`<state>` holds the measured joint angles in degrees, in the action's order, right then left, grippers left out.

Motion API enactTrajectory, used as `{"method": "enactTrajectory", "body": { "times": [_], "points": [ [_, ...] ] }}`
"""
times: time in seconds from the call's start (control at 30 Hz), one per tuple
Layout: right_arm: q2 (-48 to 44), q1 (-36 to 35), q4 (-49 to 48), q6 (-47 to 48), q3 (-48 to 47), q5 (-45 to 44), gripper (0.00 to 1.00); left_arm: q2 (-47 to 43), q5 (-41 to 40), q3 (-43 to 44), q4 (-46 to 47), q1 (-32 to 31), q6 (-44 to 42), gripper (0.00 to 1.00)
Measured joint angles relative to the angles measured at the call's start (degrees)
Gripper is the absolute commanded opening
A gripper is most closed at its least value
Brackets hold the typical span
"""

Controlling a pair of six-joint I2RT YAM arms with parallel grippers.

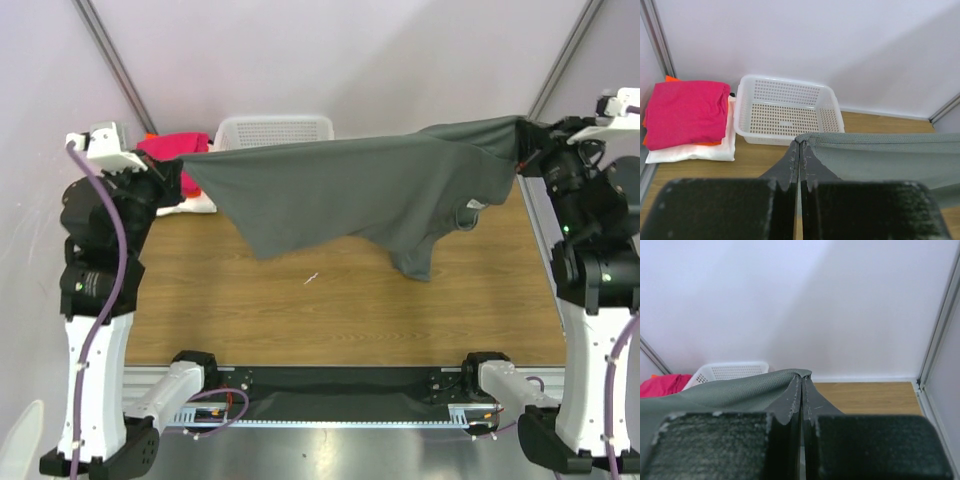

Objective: Fold and stack the t-shirts
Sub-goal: Flatten the tshirt out

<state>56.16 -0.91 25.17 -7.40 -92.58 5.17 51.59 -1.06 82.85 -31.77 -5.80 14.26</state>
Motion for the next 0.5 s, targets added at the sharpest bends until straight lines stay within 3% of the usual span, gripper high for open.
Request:
{"method": "enactTrajectory", "body": {
  "times": [0.5],
  "points": [
    [-8.76, 0.00, 16.94, 0.79, -15.15, -0.04, 0.00, -5.79, -0.11, 16.83, -20.94, 0.00, 0.72, 0.00]
  ]
}}
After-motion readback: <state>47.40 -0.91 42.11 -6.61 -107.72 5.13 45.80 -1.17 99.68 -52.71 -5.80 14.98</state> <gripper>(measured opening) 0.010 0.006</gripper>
